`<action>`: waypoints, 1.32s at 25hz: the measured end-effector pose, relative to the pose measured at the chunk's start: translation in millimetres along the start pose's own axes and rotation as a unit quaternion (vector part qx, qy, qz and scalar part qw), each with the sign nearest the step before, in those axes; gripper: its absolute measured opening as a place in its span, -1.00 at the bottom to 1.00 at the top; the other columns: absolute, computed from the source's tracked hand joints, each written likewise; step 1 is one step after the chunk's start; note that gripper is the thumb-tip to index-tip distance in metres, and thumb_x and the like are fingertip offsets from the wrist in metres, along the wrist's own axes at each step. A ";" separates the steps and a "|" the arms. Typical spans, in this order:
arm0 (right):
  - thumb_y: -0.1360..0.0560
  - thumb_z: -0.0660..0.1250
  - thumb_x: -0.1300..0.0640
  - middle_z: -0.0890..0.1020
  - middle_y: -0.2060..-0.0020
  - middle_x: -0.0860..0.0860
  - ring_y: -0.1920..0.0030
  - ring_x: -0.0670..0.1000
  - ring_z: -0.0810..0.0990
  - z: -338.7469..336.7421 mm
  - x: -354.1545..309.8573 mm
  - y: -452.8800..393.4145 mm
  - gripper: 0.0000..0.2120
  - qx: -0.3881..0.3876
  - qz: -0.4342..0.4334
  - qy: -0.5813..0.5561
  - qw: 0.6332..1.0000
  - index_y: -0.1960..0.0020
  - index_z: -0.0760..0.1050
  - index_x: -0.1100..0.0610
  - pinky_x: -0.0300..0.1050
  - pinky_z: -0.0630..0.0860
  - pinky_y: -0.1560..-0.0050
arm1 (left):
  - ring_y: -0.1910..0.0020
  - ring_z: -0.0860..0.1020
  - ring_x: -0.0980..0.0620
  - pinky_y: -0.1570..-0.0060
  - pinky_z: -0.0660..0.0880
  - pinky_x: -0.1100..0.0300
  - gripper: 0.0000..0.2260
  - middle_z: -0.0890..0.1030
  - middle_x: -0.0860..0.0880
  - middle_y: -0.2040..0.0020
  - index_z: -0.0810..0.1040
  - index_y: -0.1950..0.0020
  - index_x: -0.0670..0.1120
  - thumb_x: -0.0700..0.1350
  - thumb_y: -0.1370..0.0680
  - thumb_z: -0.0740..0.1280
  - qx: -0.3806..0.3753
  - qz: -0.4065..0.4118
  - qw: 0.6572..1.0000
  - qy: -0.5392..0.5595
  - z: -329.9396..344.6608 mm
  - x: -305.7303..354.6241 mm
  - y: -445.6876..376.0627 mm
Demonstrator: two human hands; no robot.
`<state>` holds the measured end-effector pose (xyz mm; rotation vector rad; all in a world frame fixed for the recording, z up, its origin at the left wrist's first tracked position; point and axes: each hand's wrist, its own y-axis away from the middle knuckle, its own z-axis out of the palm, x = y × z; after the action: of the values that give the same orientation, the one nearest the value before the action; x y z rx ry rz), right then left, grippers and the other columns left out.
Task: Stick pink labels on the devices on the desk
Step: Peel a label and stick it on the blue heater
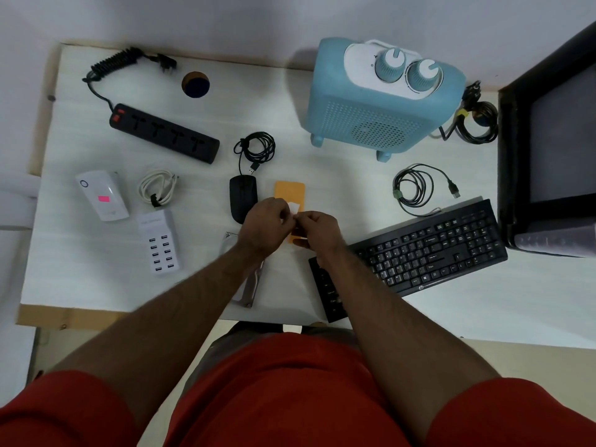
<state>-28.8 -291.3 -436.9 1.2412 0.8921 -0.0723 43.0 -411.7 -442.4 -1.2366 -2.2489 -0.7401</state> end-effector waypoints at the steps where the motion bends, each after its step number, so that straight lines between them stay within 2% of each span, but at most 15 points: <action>1: -0.58 0.35 0.16 0.72 0.05 0.15 0.07 0.03 0.70 0.3 -0.5 -1.3 -0.82 0.008 0.002 0.005 1.000 -0.05 0.65 0.25 -0.11 0.67 0.13 | 0.25 0.49 0.01 0.26 0.45 0.15 -0.86 0.56 -0.06 0.23 0.56 0.16 -0.17 -0.10 -0.52 0.34 0.010 -0.029 0.999 0.023 -0.4 1.7 -0.6; 4: -0.58 0.34 0.18 0.71 0.03 0.17 0.00 0.15 0.70 1.0 0.8 -9.2 -0.88 0.044 0.012 0.024 0.999 0.03 0.64 0.21 -0.06 0.66 0.14 | 0.21 0.50 0.06 0.25 0.40 0.28 -0.89 0.58 -0.02 0.18 0.60 0.09 -0.19 -0.15 -0.51 0.37 0.032 -0.148 0.981 0.122 -1.5 3.8 -5.6; 6: -0.56 0.35 0.18 0.71 0.06 0.17 0.02 0.19 0.70 0.4 2.5 -16.7 -0.87 0.072 0.009 0.076 0.994 0.15 0.62 0.13 0.01 0.68 0.12 | 0.18 0.52 0.02 0.17 0.45 0.19 -0.91 0.59 -0.06 0.16 0.60 0.08 -0.19 -0.16 -0.51 0.38 0.044 -0.221 0.954 0.197 -0.1 0.2 -10.4; 8: -0.51 0.37 0.13 0.71 0.12 0.13 0.08 0.17 0.71 0.5 3.6 -23.7 -0.86 0.100 -0.001 0.158 0.982 0.22 0.61 0.06 0.12 0.68 0.04 | 0.21 0.53 0.00 0.19 0.47 0.15 -0.92 0.59 -0.06 0.21 0.59 0.13 -0.15 -0.14 -0.50 0.39 0.055 -0.254 0.935 0.243 1.2 -3.2 -14.1; 10: -0.46 0.39 0.07 0.73 0.08 0.09 0.05 0.15 0.70 -0.4 -0.9 -25.5 -0.88 0.116 -0.013 0.238 0.964 0.09 0.67 0.07 0.10 0.65 -0.04 | 0.22 0.53 0.03 0.21 0.43 0.21 -0.91 0.59 -0.03 0.22 0.59 0.14 -0.14 -0.13 -0.50 0.40 0.054 -0.255 0.933 0.249 -0.4 -0.8 -18.7; 12: -0.45 0.39 0.05 0.72 -0.04 0.06 -0.05 0.13 0.67 -3.2 -9.8 -22.5 -0.73 0.131 -0.019 0.320 0.938 -0.11 0.67 0.09 -0.10 0.58 -0.07 | 0.23 0.53 0.06 0.20 0.42 0.23 -0.91 0.59 -0.01 0.24 0.59 0.16 -0.14 -0.12 -0.50 0.40 0.056 -0.245 0.934 0.253 -2.6 2.8 -26.0; 14: -0.45 0.38 0.07 0.71 -0.10 0.06 -0.12 0.13 0.65 -8.5 -21.2 -14.5 -0.68 0.152 -0.047 0.369 0.915 -0.18 0.66 0.08 -0.12 0.52 -0.05 | 0.25 0.54 0.05 0.19 0.44 0.20 -0.91 0.58 0.01 0.29 0.59 0.18 -0.14 -0.13 -0.49 0.40 0.070 -0.232 0.932 0.269 -5.7 10.4 -33.2; 16: -0.46 0.37 0.10 0.71 -0.08 0.06 -0.10 0.12 0.66 -15.0 -39.0 -4.2 -0.70 0.180 -0.107 0.360 0.909 -0.17 0.65 0.09 -0.13 0.51 -0.04 | 0.24 0.55 0.03 0.20 0.47 0.17 -0.91 0.58 0.01 0.30 0.58 0.19 -0.14 -0.13 -0.48 0.39 0.085 -0.226 0.926 0.291 -10.3 22.0 -41.2; 19: -0.47 0.37 0.13 0.72 0.07 0.02 0.05 0.05 0.66 -22.9 -77.7 15.3 -0.77 0.211 -0.276 0.313 0.884 -0.11 0.64 0.11 -0.15 0.50 0.06 | 0.27 0.53 0.02 0.22 0.47 0.14 -0.85 0.56 -0.01 0.34 0.56 0.27 -0.14 -0.11 -0.46 0.37 0.119 -0.207 0.919 0.313 -28.5 47.7 -55.5; 22: -0.38 0.41 0.18 0.69 0.09 0.03 0.05 0.10 0.63 -29.1 -125.1 14.6 -0.77 0.238 -0.430 0.300 0.818 -0.03 0.63 0.15 -0.04 0.54 -0.01 | 0.34 0.48 0.01 0.28 0.44 0.11 -0.76 0.52 -0.07 0.40 0.53 0.34 -0.22 -0.05 -0.38 0.31 0.171 -0.174 0.918 0.313 -47.4 67.8 -77.5; 25: -0.36 0.40 0.15 0.67 -0.06 0.06 -0.10 0.15 0.59 -32.3 -165.7 8.8 -0.64 0.251 -0.514 0.371 0.731 -0.16 0.62 0.12 0.01 0.45 -0.19 | 0.31 0.49 -0.03 0.24 0.49 0.03 -0.72 0.55 -0.17 0.32 0.53 0.27 -0.27 -0.03 -0.38 0.31 0.204 -0.178 0.902 0.336 -56.7 79.6 -94.6; 27: -0.36 0.41 0.06 0.60 -0.21 0.10 -0.26 0.18 0.52 -34.0 -191.5 3.1 -0.54 0.271 -0.520 0.436 0.682 -0.25 0.58 0.08 0.09 0.39 -0.30 | 0.31 0.47 -0.03 0.26 0.46 0.05 -0.70 0.52 -0.18 0.32 0.51 0.26 -0.30 -0.03 -0.37 0.31 0.209 -0.182 0.892 0.357 -60.4 86.3 -103.8; 30: -0.33 0.45 -0.03 0.47 -0.40 0.15 -0.47 0.27 0.32 -32.1 -224.2 -12.1 -0.33 0.242 -0.429 0.585 0.645 -0.42 0.43 0.06 0.19 0.21 -0.46 | 0.33 0.44 -0.03 0.30 0.40 0.09 -0.70 0.48 -0.15 0.35 0.49 0.28 -0.32 -0.05 -0.35 0.30 0.215 -0.185 0.882 0.377 -62.6 93.6 -114.0; 31: -0.32 0.45 -0.04 0.47 -0.40 0.14 -0.46 0.27 0.33 -30.0 -235.3 -18.5 -0.27 0.223 -0.395 0.632 0.628 -0.46 0.37 0.05 0.22 0.18 -0.46 | 0.33 0.44 -0.02 0.30 0.40 0.09 -0.71 0.48 -0.14 0.35 0.49 0.28 -0.31 -0.05 -0.35 0.30 0.219 -0.192 0.878 0.380 -63.3 95.2 -117.1; 33: -0.29 0.46 -0.05 0.52 -0.32 0.12 -0.35 0.26 0.44 -22.4 -255.6 -28.1 -0.22 0.184 -0.339 0.697 0.605 -0.46 0.30 0.03 0.24 0.25 -0.37 | 0.33 0.45 -0.02 0.30 0.41 0.08 -0.72 0.49 -0.13 0.35 0.49 0.29 -0.30 -0.05 -0.34 0.30 0.223 -0.202 0.873 0.384 -63.8 95.3 -121.9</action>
<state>-226.8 -386.8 -301.5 1.0982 2.8519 0.1630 -99.6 -449.8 -363.5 -0.1693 -1.8273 -0.6425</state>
